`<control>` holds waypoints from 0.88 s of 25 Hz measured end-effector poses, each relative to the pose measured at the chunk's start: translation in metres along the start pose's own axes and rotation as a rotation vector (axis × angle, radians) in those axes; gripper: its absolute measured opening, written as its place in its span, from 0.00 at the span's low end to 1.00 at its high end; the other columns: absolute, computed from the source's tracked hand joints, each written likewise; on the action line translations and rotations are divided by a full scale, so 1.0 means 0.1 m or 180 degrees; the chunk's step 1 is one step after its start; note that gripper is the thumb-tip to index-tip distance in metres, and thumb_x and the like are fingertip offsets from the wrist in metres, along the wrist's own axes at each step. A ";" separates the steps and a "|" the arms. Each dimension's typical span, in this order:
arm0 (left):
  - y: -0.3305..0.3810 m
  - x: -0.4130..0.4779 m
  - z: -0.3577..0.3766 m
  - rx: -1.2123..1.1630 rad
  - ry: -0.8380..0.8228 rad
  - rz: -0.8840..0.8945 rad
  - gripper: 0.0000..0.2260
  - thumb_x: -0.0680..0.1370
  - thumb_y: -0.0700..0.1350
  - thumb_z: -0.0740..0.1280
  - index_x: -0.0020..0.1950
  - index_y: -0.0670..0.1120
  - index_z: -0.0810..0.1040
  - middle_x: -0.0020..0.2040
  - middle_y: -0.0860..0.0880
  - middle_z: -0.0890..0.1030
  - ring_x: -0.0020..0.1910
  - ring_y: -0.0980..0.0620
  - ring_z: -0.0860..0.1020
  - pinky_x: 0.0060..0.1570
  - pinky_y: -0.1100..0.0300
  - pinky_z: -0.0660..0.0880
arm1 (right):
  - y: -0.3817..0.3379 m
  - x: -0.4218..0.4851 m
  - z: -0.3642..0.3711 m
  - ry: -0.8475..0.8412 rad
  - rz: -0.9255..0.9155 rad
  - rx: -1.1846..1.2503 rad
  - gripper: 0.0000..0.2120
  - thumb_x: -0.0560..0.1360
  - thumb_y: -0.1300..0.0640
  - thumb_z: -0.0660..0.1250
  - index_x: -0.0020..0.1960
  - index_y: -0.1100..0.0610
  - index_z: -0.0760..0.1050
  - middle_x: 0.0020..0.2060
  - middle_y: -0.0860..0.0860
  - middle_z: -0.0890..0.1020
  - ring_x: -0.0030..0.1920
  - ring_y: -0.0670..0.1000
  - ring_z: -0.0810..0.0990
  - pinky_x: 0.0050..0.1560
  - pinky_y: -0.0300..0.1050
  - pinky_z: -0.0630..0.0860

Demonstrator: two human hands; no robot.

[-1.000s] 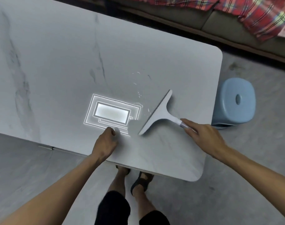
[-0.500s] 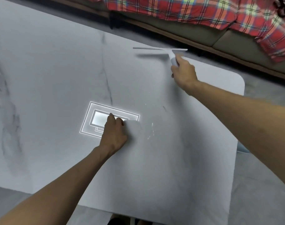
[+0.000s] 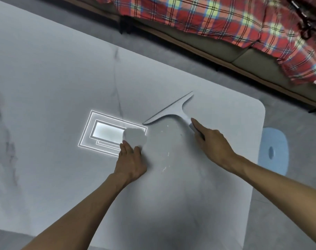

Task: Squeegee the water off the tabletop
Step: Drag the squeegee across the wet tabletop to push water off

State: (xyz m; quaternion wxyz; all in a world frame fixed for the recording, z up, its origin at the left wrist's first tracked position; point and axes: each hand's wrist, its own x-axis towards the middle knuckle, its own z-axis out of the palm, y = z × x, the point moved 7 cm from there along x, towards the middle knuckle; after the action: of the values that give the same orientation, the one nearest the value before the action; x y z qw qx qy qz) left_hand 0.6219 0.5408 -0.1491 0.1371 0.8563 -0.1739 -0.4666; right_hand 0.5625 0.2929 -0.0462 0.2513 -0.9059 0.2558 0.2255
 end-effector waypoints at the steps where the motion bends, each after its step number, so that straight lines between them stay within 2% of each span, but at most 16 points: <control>1: 0.02 -0.01 -0.01 -0.0025 -0.0027 -0.0032 0.20 0.73 0.40 0.59 0.64 0.39 0.65 0.75 0.27 0.44 0.77 0.31 0.43 0.75 0.44 0.54 | 0.08 -0.21 0.03 -0.0153 0.0065 -0.0034 0.24 0.82 0.52 0.54 0.77 0.41 0.54 0.42 0.49 0.82 0.42 0.52 0.80 0.46 0.47 0.76; 3: 0.05 -0.01 -0.04 -0.0053 -0.0038 -0.0053 0.20 0.73 0.41 0.59 0.65 0.39 0.65 0.75 0.27 0.43 0.77 0.31 0.42 0.76 0.44 0.52 | 0.19 -0.52 0.04 -0.0451 0.0171 -0.0142 0.25 0.83 0.51 0.53 0.76 0.39 0.51 0.45 0.46 0.80 0.45 0.49 0.80 0.46 0.42 0.74; 5: 0.05 -0.02 -0.05 -0.0052 -0.0069 -0.0063 0.21 0.73 0.41 0.59 0.66 0.40 0.65 0.75 0.27 0.42 0.77 0.31 0.41 0.76 0.44 0.51 | 0.21 -0.61 -0.05 -0.0522 0.0131 -0.0274 0.24 0.82 0.50 0.54 0.76 0.38 0.53 0.50 0.48 0.81 0.52 0.53 0.80 0.50 0.43 0.74; 7: 0.06 -0.01 -0.04 -0.0042 -0.0129 -0.0065 0.22 0.73 0.41 0.59 0.66 0.40 0.64 0.75 0.27 0.42 0.77 0.31 0.41 0.76 0.45 0.51 | 0.20 -0.39 -0.26 -0.0177 0.0055 -0.0174 0.23 0.81 0.49 0.57 0.75 0.42 0.60 0.58 0.55 0.81 0.58 0.59 0.79 0.57 0.48 0.75; 8: 0.06 -0.01 -0.04 -0.0048 -0.0144 -0.0072 0.22 0.73 0.41 0.59 0.66 0.40 0.64 0.75 0.26 0.42 0.77 0.31 0.41 0.76 0.45 0.51 | 0.18 -0.17 -0.38 0.0086 0.0052 -0.0078 0.21 0.81 0.49 0.57 0.74 0.46 0.64 0.58 0.58 0.81 0.57 0.61 0.80 0.58 0.50 0.75; 10: 0.05 -0.01 -0.06 -0.0018 -0.0144 -0.0086 0.21 0.73 0.40 0.59 0.66 0.40 0.64 0.75 0.26 0.42 0.77 0.31 0.40 0.76 0.45 0.52 | 0.11 0.39 -0.54 0.0436 0.0236 0.0153 0.16 0.80 0.50 0.55 0.66 0.51 0.70 0.55 0.61 0.81 0.54 0.64 0.80 0.56 0.53 0.75; 11: 0.04 -0.02 -0.06 0.0000 -0.0164 -0.0096 0.21 0.72 0.41 0.58 0.65 0.39 0.64 0.75 0.26 0.42 0.77 0.31 0.40 0.76 0.45 0.53 | 0.06 0.66 -0.57 0.0531 0.0422 0.0353 0.12 0.79 0.52 0.54 0.59 0.52 0.71 0.52 0.61 0.81 0.52 0.65 0.79 0.54 0.54 0.75; 13: 0.04 -0.01 -0.04 0.0028 -0.0224 -0.0107 0.23 0.70 0.43 0.56 0.65 0.39 0.64 0.74 0.25 0.43 0.77 0.31 0.41 0.76 0.45 0.53 | -0.12 1.01 -0.55 0.0650 0.0665 0.0662 0.05 0.77 0.55 0.51 0.46 0.51 0.65 0.48 0.58 0.78 0.50 0.62 0.77 0.50 0.54 0.73; 14: 0.02 0.00 -0.03 0.0031 -0.0245 -0.0119 0.24 0.69 0.44 0.54 0.64 0.38 0.64 0.74 0.24 0.44 0.76 0.31 0.41 0.76 0.45 0.52 | -0.23 1.07 -0.48 0.0674 0.0690 0.0705 0.05 0.77 0.57 0.51 0.44 0.49 0.63 0.46 0.57 0.76 0.49 0.61 0.75 0.48 0.53 0.71; 15: 0.01 0.00 -0.01 0.0050 -0.0254 -0.0124 0.24 0.68 0.44 0.54 0.64 0.38 0.64 0.73 0.24 0.46 0.76 0.30 0.41 0.76 0.45 0.51 | -0.35 1.07 -0.40 0.0680 0.0641 0.0680 0.07 0.77 0.58 0.51 0.45 0.47 0.64 0.46 0.57 0.76 0.49 0.61 0.73 0.47 0.51 0.69; 16: -0.01 0.00 0.00 0.0058 -0.0236 -0.0132 0.24 0.69 0.44 0.54 0.64 0.38 0.64 0.73 0.24 0.46 0.76 0.30 0.42 0.76 0.45 0.51 | -0.46 1.01 -0.30 0.0652 0.0519 0.0582 0.09 0.78 0.59 0.51 0.51 0.47 0.67 0.48 0.59 0.77 0.51 0.62 0.74 0.48 0.51 0.70; 17: -0.02 0.00 0.00 0.0091 -0.0199 -0.0099 0.22 0.71 0.43 0.56 0.64 0.37 0.65 0.74 0.24 0.46 0.77 0.31 0.43 0.76 0.46 0.52 | -0.56 0.89 -0.19 0.0585 0.0339 0.0449 0.14 0.79 0.58 0.53 0.61 0.48 0.68 0.52 0.60 0.79 0.54 0.64 0.75 0.51 0.52 0.71; 18: -0.02 -0.02 -0.01 0.0113 -0.0160 -0.0064 0.21 0.72 0.41 0.58 0.65 0.37 0.65 0.75 0.26 0.45 0.77 0.32 0.43 0.75 0.46 0.53 | -0.64 0.72 -0.08 0.0487 0.0138 0.0271 0.19 0.80 0.57 0.54 0.70 0.49 0.65 0.56 0.62 0.79 0.57 0.66 0.75 0.54 0.54 0.72; 19: -0.02 -0.04 -0.02 0.0102 -0.0082 -0.0022 0.21 0.73 0.39 0.59 0.66 0.35 0.65 0.76 0.27 0.45 0.78 0.33 0.45 0.75 0.47 0.55 | -0.67 0.53 0.03 0.0366 -0.0050 0.0093 0.22 0.80 0.56 0.55 0.74 0.48 0.61 0.57 0.62 0.79 0.57 0.66 0.76 0.55 0.55 0.73; 22: -0.07 -0.08 -0.04 0.0060 0.0256 0.0065 0.18 0.74 0.38 0.61 0.63 0.34 0.68 0.73 0.30 0.57 0.75 0.35 0.57 0.70 0.48 0.63 | -0.55 -0.02 0.30 0.0105 -0.0499 -0.0326 0.24 0.81 0.54 0.55 0.76 0.44 0.56 0.51 0.59 0.82 0.49 0.63 0.80 0.50 0.53 0.76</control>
State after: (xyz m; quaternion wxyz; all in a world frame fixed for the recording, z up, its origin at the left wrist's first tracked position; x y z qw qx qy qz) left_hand 0.6226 0.5515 -0.1435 0.1407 0.8738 -0.1814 -0.4286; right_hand 0.5845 0.3521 -0.0497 0.2172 -0.9384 0.1764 0.2029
